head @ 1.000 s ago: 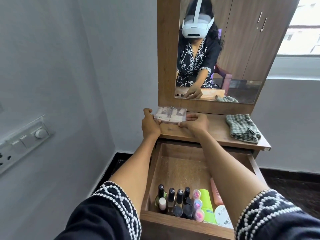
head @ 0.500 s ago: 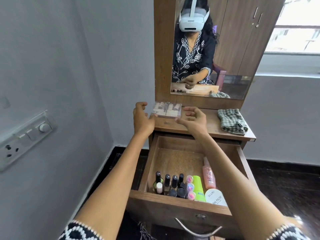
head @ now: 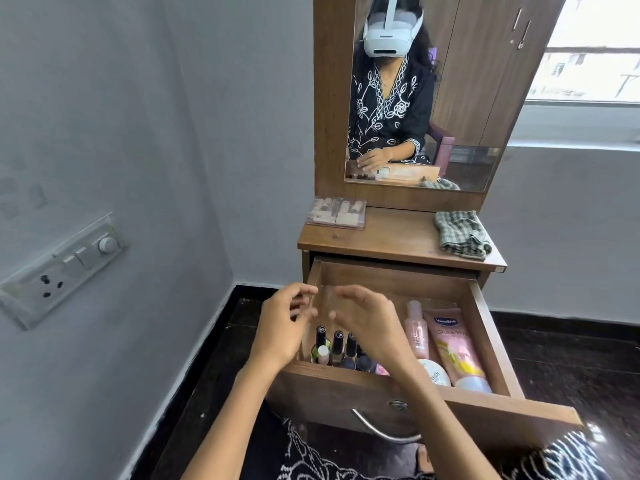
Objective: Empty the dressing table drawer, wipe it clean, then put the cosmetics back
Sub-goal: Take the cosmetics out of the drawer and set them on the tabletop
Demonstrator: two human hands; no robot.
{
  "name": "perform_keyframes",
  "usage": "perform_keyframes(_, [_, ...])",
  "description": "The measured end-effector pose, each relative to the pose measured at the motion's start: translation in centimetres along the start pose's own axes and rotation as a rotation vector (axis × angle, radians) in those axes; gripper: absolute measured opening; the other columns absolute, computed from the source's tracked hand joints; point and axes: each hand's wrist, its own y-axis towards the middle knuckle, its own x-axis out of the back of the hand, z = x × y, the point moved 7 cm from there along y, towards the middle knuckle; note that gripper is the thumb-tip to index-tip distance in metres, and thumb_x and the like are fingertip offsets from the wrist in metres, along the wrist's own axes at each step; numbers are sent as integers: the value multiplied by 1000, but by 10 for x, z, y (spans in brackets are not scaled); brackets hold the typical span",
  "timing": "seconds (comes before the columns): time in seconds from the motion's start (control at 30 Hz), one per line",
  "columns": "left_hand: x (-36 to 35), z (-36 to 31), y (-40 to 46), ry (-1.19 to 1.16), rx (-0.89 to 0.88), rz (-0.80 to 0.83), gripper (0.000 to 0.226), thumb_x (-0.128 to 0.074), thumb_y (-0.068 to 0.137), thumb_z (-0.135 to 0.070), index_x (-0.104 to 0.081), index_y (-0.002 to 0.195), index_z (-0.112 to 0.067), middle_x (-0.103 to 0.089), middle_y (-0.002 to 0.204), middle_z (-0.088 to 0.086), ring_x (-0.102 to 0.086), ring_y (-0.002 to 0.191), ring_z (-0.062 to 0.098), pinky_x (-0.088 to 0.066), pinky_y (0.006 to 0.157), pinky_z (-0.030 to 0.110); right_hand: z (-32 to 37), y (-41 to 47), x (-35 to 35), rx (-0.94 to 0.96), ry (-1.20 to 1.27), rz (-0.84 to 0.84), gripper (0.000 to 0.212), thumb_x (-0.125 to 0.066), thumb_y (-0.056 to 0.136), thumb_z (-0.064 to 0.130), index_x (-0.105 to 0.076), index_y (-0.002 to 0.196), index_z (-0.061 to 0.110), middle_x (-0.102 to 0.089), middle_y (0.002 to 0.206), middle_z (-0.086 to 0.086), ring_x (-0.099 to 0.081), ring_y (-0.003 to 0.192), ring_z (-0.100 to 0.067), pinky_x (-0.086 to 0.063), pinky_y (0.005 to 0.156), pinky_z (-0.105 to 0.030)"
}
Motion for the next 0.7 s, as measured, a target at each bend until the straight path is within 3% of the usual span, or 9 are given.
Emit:
perform_keyframes(0.17, [-11, 8, -10, 175, -12, 62, 40, -63, 84, -4, -61, 117, -25, -61, 111, -9, -57, 105, 4, -46, 93, 21, -14, -10, -6, -55, -162, 71, 47, -78, 73, 25, -65, 118, 23, -66, 116, 5, -56, 113, -9, -47, 94, -30])
perform_keyframes(0.4, [-27, 20, -10, 353, 82, 248, 47, -52, 90, -3, -52, 129, -30, -52, 135, 2, -51, 122, 17, -42, 103, 35, -19, -14, -12, -74, -311, 126, 49, -79, 72, 25, -65, 119, 23, -66, 118, 6, -54, 114, -12, -43, 92, -24])
perform_keyframes(0.47, [-30, 25, -9, 404, 125, 275, 47, -52, 91, -6, -51, 129, -32, -50, 133, 4, -53, 117, 17, -43, 100, 31, -19, -14, -13, -72, -337, 132, 45, -78, 73, 25, -67, 117, 22, -67, 117, 5, -55, 113, -14, -43, 95, -26])
perform_keyframes(0.6, [-32, 29, -9, 462, 157, 288, 38, -53, 92, -14, -55, 125, -33, -46, 114, 2, -51, 80, 5, -40, 80, 22, -16, -14, -13, -50, -385, 134, 31, -74, 77, 21, -71, 109, 20, -71, 108, 1, -60, 105, -19, -45, 91, -30])
perform_keyframes(0.7, [-31, 28, -10, 479, 172, 278, 32, -55, 92, -21, -58, 120, -35, -43, 108, -1, -55, 88, 15, -40, 79, 24, -13, -15, -13, -17, -403, 130, 22, -72, 79, 18, -74, 101, 21, -73, 101, 1, -62, 99, -20, -45, 90, -30])
